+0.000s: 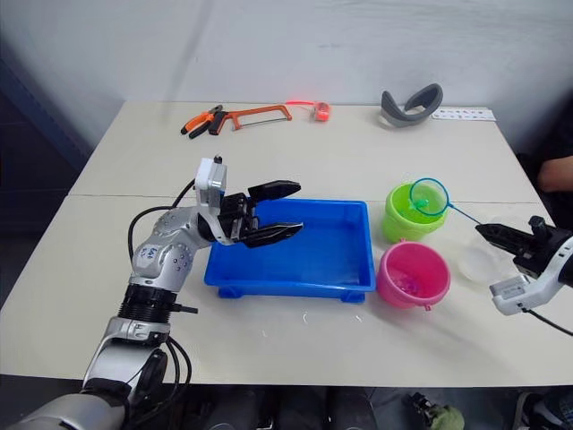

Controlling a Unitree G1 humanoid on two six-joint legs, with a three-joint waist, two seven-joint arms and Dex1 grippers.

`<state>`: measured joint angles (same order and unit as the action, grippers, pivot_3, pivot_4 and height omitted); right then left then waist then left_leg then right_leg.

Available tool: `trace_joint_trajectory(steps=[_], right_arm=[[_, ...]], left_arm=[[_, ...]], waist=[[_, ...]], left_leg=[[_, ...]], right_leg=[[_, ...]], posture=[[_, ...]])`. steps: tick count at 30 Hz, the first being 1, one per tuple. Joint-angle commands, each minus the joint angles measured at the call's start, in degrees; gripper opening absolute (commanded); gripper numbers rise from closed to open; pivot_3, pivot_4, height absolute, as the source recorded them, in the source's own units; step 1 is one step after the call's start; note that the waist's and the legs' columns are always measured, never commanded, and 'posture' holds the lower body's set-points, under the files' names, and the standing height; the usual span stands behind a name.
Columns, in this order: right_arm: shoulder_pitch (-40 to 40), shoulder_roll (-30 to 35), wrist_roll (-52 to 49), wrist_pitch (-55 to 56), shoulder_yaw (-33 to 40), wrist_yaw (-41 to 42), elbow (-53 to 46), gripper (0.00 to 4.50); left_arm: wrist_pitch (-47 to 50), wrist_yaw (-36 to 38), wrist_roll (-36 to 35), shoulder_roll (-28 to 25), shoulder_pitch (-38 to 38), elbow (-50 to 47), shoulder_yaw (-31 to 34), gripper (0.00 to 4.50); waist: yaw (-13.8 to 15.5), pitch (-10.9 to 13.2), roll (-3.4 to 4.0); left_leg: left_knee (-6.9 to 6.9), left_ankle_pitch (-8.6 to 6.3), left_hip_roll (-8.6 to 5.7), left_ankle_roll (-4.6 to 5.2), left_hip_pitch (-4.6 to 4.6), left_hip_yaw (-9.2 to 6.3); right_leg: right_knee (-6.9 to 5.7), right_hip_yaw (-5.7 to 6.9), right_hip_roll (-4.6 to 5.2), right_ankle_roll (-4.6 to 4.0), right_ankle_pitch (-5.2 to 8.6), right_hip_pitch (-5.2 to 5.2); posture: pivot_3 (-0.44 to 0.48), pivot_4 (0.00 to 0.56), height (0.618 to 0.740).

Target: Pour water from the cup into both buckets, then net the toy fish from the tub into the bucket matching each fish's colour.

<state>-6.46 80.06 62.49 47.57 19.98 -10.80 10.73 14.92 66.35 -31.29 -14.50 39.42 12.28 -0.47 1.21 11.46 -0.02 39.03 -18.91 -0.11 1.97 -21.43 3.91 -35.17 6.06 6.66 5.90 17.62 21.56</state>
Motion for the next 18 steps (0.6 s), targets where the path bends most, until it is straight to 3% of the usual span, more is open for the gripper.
trace_joint_trajectory(steps=[1,18], right_arm=[[4.72,3.89,2.87,-0.75,-4.64,-4.79,-1.08,0.0],[6.37,6.25,-4.15,1.85,-7.26,-4.34,2.33,0.0]], left_arm=[[-2.67,1.68,0.07,0.49,2.7,3.06,0.73,4.45],[-4.94,1.39,0.4,0.84,2.14,4.55,1.16,4.45]], waist=[[-0.02,0.0,0.0],[-0.03,-0.01,0.04]], left_leg=[[-0.01,0.01,0.02,-0.01,0.0,0.0],[-0.05,0.04,0.05,-0.07,-0.02,-0.04]], right_leg=[[0.08,0.0,-0.02,0.0,0.0,0.0],[0.06,0.04,-0.06,-0.02,0.01,-0.01]], posture=[[0.0,0.15,0.74],[0.0,0.15,0.74]])
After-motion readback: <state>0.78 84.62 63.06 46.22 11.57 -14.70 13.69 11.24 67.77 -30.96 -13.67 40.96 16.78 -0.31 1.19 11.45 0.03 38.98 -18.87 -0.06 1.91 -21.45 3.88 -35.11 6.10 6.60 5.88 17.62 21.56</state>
